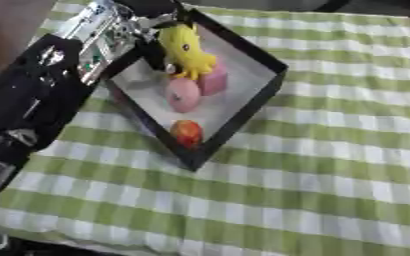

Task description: Pick up objects on the table and place them in the box.

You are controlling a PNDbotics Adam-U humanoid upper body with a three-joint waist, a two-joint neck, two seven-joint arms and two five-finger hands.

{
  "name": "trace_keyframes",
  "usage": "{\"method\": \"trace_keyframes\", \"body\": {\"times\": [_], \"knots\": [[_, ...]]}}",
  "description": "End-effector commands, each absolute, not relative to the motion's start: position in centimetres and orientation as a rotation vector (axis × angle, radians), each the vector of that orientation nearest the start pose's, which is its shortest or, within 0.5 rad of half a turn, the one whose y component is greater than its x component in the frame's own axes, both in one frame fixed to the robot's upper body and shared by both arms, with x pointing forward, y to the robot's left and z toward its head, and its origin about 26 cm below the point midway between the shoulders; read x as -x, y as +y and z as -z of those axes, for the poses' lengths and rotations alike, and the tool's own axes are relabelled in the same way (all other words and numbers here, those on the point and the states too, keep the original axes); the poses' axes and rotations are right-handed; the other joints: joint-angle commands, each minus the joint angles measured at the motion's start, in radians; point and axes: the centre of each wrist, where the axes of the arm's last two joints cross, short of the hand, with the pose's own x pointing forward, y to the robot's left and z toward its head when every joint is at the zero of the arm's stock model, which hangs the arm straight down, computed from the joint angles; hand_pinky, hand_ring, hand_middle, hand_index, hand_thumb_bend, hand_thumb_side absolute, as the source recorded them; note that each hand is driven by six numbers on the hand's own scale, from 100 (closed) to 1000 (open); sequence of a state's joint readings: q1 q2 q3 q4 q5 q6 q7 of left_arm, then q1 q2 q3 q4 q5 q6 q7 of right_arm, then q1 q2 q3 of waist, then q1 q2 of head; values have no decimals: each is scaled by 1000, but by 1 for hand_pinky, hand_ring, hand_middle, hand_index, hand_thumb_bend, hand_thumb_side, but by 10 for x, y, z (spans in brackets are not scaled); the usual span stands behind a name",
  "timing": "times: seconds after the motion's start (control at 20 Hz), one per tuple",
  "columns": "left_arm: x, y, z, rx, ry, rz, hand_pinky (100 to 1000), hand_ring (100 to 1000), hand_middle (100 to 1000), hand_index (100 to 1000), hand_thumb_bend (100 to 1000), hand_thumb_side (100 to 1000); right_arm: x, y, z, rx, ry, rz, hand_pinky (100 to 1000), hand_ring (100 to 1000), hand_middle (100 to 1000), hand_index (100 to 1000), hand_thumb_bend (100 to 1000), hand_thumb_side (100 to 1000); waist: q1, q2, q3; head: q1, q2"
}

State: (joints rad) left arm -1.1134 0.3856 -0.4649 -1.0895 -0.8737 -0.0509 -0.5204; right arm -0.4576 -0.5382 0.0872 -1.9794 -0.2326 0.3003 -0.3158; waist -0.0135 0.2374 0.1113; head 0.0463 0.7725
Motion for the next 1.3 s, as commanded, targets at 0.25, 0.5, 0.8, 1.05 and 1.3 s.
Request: {"method": "trace_keyframes", "body": {"times": [0.25,0.5,0.8,1.05,1.3], "knots": [[-454,163,-292,-844,-1554,1681,842,819,777,926,685,553,-306,-257,-260,261,-2138,-201,896,755,696,791,334,349,3,-25,4,-5,-3],[-446,183,-312,-763,-1631,1522,841,814,770,917,603,493,-305,-259,-259,274,-2133,-194,896,755,696,791,334,349,3,-26,11,-27,-3],[-434,215,-329,-785,-1658,1396,838,811,764,906,567,445,-305,-262,-259,291,-2131,-189,896,755,696,791,334,349,2,-26,22,-67,-3],[-430,247,-330,-850,-1609,1320,837,812,764,900,567,402,-305,-264,-258,300,-2130,-184,896,755,696,791,333,350,-3,-24,29,-93,-3],[-429,278,-326,-939,-1511,1286,838,818,768,893,594,365,-304,-265,-258,305,-2130,-181,896,755,696,791,333,350,-7,-21,32,-111,-3]]}}
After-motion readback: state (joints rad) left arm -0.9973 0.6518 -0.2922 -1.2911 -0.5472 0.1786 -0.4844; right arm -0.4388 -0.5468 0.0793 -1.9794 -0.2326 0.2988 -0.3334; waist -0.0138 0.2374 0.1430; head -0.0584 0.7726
